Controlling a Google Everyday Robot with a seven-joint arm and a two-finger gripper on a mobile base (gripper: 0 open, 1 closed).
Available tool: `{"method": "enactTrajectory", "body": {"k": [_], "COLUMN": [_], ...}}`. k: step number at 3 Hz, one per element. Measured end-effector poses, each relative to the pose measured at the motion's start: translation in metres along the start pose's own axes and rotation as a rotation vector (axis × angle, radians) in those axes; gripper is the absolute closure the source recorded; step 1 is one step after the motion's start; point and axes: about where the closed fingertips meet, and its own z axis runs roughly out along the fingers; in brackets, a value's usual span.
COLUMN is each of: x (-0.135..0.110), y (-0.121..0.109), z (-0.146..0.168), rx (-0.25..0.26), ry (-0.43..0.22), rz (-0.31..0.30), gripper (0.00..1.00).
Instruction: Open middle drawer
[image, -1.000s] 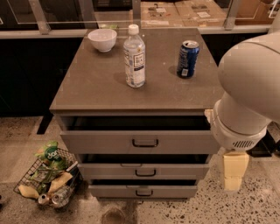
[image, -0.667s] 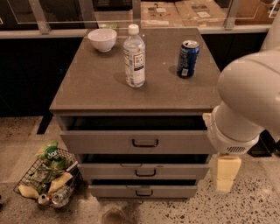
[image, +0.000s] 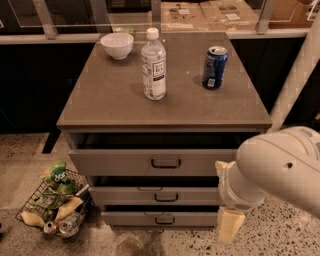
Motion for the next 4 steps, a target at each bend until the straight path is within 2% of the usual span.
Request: {"method": "enactTrajectory", "body": {"k": [2, 4], "x": [-0.052, -0.055], "y": [0.021, 0.018], "z": [0.075, 0.082], "rx": [0.029, 0.024], "ry": [-0.117, -0.103], "rz": [-0.132, -0.131], "gripper": [0.0, 0.0]}}
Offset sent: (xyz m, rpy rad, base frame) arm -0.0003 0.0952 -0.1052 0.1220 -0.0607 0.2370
